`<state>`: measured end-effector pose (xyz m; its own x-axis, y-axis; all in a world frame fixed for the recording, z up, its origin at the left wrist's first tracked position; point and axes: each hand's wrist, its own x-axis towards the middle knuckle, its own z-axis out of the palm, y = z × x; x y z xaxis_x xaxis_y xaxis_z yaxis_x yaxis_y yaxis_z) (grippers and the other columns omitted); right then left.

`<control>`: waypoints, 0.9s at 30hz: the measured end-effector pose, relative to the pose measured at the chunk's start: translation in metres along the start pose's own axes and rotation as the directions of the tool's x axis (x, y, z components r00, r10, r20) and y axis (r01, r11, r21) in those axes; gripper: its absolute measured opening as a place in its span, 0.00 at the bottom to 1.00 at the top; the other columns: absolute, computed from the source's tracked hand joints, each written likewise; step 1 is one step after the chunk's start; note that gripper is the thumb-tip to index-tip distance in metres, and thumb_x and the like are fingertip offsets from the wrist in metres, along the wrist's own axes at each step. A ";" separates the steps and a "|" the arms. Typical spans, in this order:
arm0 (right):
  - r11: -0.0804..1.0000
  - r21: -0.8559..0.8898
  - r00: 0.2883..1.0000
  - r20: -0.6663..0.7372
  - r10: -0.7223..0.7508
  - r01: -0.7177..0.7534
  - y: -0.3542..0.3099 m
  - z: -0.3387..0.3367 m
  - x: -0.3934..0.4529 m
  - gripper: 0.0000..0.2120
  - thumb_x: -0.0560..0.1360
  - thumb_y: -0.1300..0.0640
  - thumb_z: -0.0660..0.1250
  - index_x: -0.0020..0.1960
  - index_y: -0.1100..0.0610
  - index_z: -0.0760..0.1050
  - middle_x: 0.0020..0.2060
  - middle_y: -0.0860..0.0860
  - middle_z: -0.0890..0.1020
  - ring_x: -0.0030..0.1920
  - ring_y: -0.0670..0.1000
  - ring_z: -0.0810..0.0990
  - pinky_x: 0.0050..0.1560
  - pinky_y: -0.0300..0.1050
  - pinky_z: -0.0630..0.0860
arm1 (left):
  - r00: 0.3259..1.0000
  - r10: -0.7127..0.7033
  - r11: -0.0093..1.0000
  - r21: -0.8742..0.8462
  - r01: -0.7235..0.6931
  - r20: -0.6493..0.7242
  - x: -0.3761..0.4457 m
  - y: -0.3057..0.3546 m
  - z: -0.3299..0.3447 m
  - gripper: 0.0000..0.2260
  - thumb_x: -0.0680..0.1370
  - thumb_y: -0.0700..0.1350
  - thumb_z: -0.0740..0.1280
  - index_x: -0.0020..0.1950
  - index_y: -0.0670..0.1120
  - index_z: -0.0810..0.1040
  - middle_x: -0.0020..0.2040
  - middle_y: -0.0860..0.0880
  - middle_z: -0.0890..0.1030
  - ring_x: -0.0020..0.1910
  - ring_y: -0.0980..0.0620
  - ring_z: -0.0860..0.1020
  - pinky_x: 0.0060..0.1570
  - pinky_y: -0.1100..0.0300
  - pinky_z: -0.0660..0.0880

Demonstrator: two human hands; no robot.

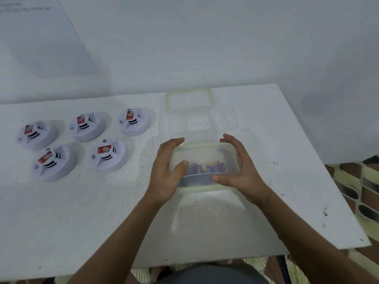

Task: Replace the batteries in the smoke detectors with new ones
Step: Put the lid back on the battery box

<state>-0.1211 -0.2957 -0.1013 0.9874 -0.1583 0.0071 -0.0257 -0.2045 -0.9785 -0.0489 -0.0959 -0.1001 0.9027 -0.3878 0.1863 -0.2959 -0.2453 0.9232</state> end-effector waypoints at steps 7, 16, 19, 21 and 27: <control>0.950 -0.296 0.990 -0.071 -0.125 0.099 -0.025 -0.024 0.021 0.23 0.70 0.41 0.70 0.63 0.46 0.74 0.68 0.42 0.74 0.69 0.37 0.69 0.68 0.27 0.62 | 0.984 0.174 0.958 0.241 -0.159 -0.044 0.035 0.013 -0.023 0.16 0.74 0.51 0.65 0.59 0.47 0.78 0.58 0.53 0.76 0.59 0.68 0.71 0.59 0.75 0.64; 0.857 -0.511 0.995 -0.042 -0.095 0.060 -0.065 -0.048 0.180 0.26 0.78 0.49 0.69 0.73 0.53 0.68 0.73 0.47 0.71 0.73 0.46 0.67 0.66 0.32 0.58 | 0.994 -0.102 0.877 0.467 0.112 -0.047 0.209 0.010 -0.031 0.19 0.77 0.47 0.67 0.67 0.46 0.74 0.68 0.47 0.71 0.66 0.51 0.71 0.57 0.71 0.59; 0.810 -0.586 1.000 0.025 0.010 0.006 -0.057 -0.047 0.218 0.29 0.78 0.49 0.68 0.75 0.56 0.65 0.75 0.51 0.68 0.75 0.50 0.64 0.69 0.36 0.57 | 0.974 -0.228 0.826 0.531 0.191 0.004 0.238 -0.008 -0.032 0.22 0.78 0.49 0.67 0.71 0.47 0.71 0.71 0.44 0.69 0.69 0.49 0.68 0.63 0.64 0.61; 0.785 -0.618 0.996 0.040 0.075 -0.034 -0.048 -0.046 0.235 0.30 0.78 0.49 0.68 0.76 0.57 0.63 0.76 0.52 0.66 0.76 0.51 0.62 0.72 0.40 0.56 | 0.955 -0.295 0.784 0.580 0.221 0.034 0.248 -0.019 -0.032 0.24 0.78 0.51 0.66 0.72 0.47 0.68 0.72 0.43 0.67 0.71 0.46 0.66 0.67 0.58 0.62; 0.716 -0.660 0.950 0.012 0.313 -0.228 -0.022 -0.042 0.259 0.35 0.76 0.45 0.68 0.78 0.53 0.59 0.76 0.57 0.63 0.76 0.58 0.60 0.73 0.54 0.63 | 0.903 -0.428 0.634 0.722 0.279 0.026 0.255 -0.041 -0.025 0.29 0.78 0.58 0.63 0.76 0.48 0.62 0.71 0.37 0.64 0.71 0.38 0.63 0.69 0.49 0.62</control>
<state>0.1290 -0.3731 -0.0688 0.9314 -0.2024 -0.3025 -0.3464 -0.7481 -0.5661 0.2016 -0.1623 -0.0822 0.9339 -0.2688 -0.2355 -0.1610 -0.9048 0.3943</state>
